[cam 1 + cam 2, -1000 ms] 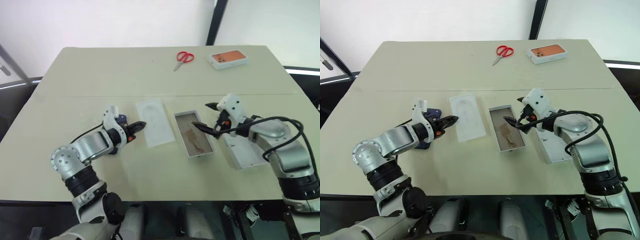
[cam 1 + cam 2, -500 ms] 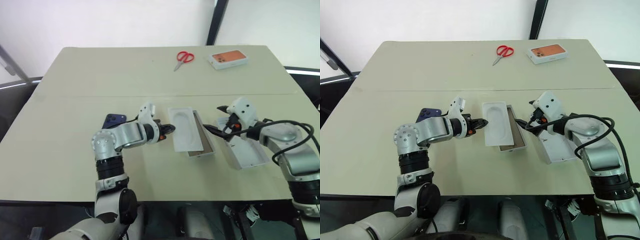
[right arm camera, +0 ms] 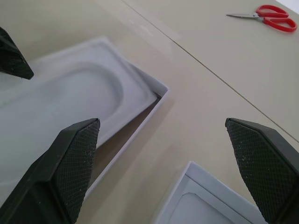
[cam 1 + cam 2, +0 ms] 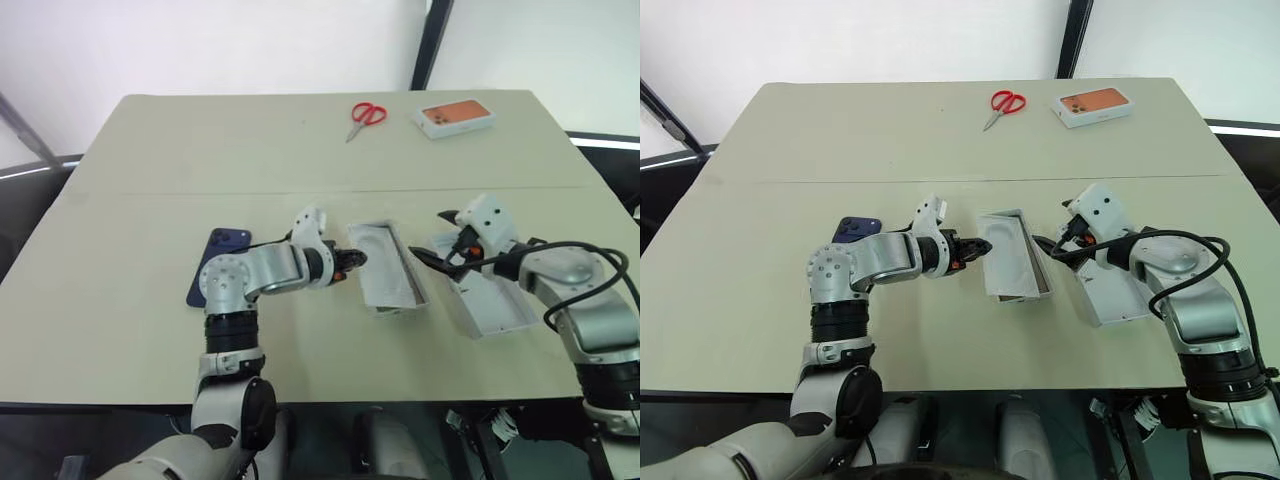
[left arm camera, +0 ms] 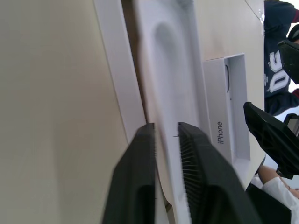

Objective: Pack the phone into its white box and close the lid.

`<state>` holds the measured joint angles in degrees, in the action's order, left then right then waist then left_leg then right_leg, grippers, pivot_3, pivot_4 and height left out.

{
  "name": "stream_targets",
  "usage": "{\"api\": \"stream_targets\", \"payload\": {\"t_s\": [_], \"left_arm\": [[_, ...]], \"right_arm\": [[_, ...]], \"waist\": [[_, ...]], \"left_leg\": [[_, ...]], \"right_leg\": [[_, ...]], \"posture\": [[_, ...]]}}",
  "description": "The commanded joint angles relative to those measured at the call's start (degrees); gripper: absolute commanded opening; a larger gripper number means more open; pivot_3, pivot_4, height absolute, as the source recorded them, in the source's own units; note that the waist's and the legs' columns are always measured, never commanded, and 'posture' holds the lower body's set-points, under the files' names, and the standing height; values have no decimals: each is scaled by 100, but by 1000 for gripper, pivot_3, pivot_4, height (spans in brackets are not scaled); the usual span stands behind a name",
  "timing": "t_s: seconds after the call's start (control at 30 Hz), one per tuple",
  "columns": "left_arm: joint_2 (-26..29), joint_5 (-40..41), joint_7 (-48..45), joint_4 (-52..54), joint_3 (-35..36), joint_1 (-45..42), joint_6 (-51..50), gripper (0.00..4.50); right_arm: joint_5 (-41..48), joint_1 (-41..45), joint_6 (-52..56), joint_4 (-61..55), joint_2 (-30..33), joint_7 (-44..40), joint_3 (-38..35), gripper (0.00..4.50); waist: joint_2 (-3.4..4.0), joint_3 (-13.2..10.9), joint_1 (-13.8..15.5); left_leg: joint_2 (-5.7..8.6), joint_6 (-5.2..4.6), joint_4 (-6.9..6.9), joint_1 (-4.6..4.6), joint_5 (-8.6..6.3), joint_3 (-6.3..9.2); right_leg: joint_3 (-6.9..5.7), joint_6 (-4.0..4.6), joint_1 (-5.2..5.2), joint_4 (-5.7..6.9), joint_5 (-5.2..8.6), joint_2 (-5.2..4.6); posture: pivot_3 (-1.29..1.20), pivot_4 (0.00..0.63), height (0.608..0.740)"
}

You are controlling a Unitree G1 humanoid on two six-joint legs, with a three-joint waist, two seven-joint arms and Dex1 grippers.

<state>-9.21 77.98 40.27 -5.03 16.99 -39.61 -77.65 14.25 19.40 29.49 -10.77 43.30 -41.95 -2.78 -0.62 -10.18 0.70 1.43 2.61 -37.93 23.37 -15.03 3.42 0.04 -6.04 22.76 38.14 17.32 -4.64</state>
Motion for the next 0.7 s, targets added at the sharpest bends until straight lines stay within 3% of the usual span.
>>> {"api": "stream_targets", "payload": {"t_s": [0.03,0.13,0.27,0.37,0.43,0.53,0.6,0.63,0.7], "left_arm": [[-114,286,-163,119,-118,-190,127,2902],[41,580,-182,198,-131,-134,92,4408],[621,1065,-286,468,-168,51,-63,4408],[1731,326,-1199,1144,-465,255,-114,4500],[2311,-265,-1970,1557,-733,451,260,4500],[3902,-1944,-3960,2479,-1734,983,1468,4500],[4530,-2610,-4934,2713,-2107,1256,2159,4500],[4791,-2877,-5439,2776,-2216,1415,2525,4500],[5067,-3315,-6160,2795,-2324,1652,3127,4500]], "right_arm": [[-8,139,-65,-31,-11,16,-90,4500],[25,191,-20,-61,7,-9,-107,4500],[87,260,48,-191,49,-92,-99,4500],[181,324,187,-430,86,-303,68,3719],[155,366,297,-534,102,-382,205,2781],[-81,583,522,-586,36,-391,688,1310],[-204,706,643,-581,-41,-325,932,270],[-335,767,639,-505,-80,-284,1098,57],[-517,855,633,-339,-146,-233,1306,57]], "waist": [[0,0,0],[0,0,-1],[1,1,-35],[2,0,-104],[4,2,-139],[7,2,-149],[10,2,-155],[11,1,-133],[10,1,-82]], "left_leg": [[0,0,0,0,0,0],[0,0,0,0,0,0],[-2,0,0,-1,0,0],[-5,1,4,-2,1,1],[-4,2,7,-2,1,1],[-2,5,8,-2,3,-2],[-3,7,21,-5,4,-8],[-2,11,31,-7,6,-8],[-6,10,32,-5,6,-1]], "right_leg": [[0,0,0,0,0,0],[0,0,0,0,0,0],[1,0,1,1,0,1],[2,0,5,5,0,8],[2,0,6,6,0,10],[1,1,5,1,1,8],[6,3,7,-3,1,9],[6,4,8,-6,2,6],[2,5,5,-12,2,2]], "posture": [[0,150,740],[0,150,740],[0,150,740],[0,150,740],[0,150,740],[0,150,740],[0,150,740],[0,150,740],[0,150,740]]}}
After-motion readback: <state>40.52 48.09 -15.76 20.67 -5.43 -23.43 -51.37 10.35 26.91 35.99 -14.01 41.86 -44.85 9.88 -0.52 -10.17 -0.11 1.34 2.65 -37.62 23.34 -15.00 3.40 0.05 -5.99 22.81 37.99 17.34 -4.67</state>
